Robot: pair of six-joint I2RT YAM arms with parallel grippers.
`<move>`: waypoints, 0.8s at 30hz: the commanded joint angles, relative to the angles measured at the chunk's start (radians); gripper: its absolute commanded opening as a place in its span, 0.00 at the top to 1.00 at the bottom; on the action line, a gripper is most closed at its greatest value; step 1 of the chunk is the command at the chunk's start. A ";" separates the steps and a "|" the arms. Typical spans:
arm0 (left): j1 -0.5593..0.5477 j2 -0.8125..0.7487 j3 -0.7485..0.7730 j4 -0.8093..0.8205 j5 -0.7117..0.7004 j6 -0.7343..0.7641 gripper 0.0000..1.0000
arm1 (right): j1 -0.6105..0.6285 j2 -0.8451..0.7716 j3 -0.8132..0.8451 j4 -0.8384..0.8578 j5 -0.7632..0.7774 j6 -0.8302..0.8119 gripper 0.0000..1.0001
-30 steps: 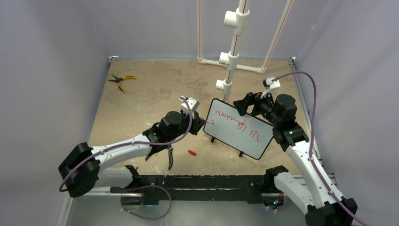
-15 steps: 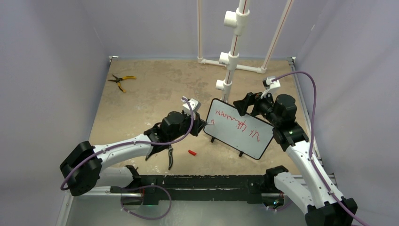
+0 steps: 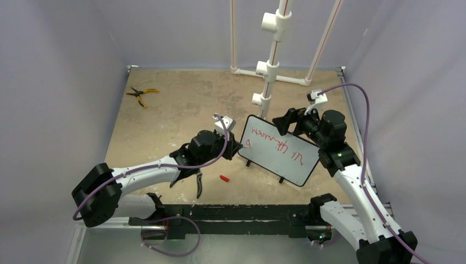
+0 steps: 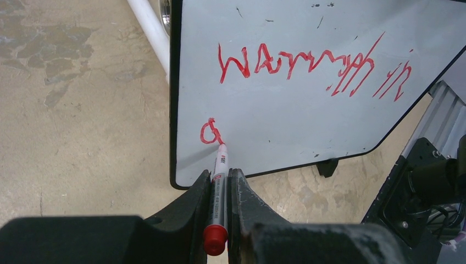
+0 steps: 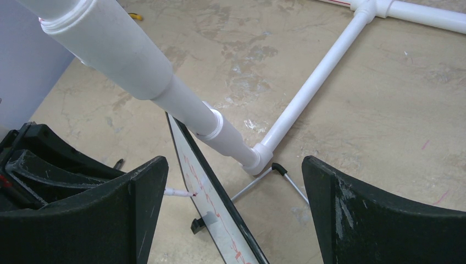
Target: Write a sentence on the whiteboard
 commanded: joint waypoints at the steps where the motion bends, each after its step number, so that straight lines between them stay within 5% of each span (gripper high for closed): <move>1: -0.001 0.009 0.003 0.059 0.012 -0.013 1.00 | 0.004 0.000 0.004 0.044 -0.009 -0.013 0.06; 24: -0.002 -0.204 -0.090 0.037 -0.019 -0.078 1.00 | 0.005 0.003 0.010 0.038 -0.007 -0.015 0.06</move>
